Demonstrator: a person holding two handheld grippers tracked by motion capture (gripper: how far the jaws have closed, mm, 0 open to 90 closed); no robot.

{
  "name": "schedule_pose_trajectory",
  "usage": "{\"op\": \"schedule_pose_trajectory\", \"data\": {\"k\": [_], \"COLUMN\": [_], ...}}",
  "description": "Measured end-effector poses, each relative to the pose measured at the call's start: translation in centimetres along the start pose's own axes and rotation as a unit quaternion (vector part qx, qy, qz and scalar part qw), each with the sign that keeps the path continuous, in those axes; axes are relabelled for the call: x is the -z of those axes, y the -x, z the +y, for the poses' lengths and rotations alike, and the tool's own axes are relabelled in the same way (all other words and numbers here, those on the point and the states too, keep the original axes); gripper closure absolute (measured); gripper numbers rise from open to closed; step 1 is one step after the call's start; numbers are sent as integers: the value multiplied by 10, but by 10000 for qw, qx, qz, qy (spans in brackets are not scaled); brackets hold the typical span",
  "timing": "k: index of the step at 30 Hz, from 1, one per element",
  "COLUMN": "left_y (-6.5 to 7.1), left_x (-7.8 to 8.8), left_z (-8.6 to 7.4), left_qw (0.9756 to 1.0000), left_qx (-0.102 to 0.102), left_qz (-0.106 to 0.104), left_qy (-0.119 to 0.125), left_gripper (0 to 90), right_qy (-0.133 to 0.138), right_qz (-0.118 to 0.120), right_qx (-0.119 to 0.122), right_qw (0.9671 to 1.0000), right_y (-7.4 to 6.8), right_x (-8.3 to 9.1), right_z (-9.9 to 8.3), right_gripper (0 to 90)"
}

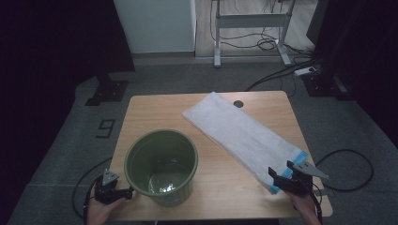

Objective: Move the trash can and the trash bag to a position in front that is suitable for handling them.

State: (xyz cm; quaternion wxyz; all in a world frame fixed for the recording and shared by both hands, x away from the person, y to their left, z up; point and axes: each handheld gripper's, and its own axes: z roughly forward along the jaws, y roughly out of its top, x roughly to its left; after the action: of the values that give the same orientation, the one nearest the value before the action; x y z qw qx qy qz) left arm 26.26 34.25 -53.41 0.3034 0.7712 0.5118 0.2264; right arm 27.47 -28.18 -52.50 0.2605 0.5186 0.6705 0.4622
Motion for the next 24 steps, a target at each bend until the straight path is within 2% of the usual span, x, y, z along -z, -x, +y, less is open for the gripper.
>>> {"op": "schedule_pose_trajectory", "data": {"k": [3,5,8,11,12,14,17,18,21,22,24], "left_y": [0,5,15,27,27,37,60,60,75,83,89], "left_x": [3,10,22,32,32,37,45,45,49,49,46], "left_z": [-2,-7,-15,-22,-22,-26,-26,-26,-19,-13,-6], "left_qw": [10000,10000,9997,9991,9991,9981,9932,9932,9858,9814,9777], "left_qx": [-9,-6,-156,-301,-301,-444,-881,-881,-1241,-1336,-1394], "left_qz": [-11,-33,-117,-238,-238,-366,-709,-709,-1026,-1226,-1393], "left_qy": [-6,63,122,173,173,208,281,281,468,628,723], "left_gripper": [39,39,33,30,30,28,27,28,27,34,42], "right_qy": [31,15,-58,-8,13,35,-7,-10,-5,-4,-2], "right_qz": [22,28,-2,34,37,62,98,108,151,177,189], "right_qx": [56,48,63,31,32,19,21,13,28,59,69], "right_qw": [10000,10000,10000,10000,10000,10000,9999,9999,9999,9998,9998], "right_y": [-2,-2,0,1,1,1,1,1,0,-2,-3], "right_x": [-2,-3,-6,-7,-7,-7,-10,-11,-12,-12,-11], "right_z": [3,4,3,5,6,7,7,7,8,9,8], "right_gripper": [146,146,150,157,157,158,158,158,158,158,158]}}
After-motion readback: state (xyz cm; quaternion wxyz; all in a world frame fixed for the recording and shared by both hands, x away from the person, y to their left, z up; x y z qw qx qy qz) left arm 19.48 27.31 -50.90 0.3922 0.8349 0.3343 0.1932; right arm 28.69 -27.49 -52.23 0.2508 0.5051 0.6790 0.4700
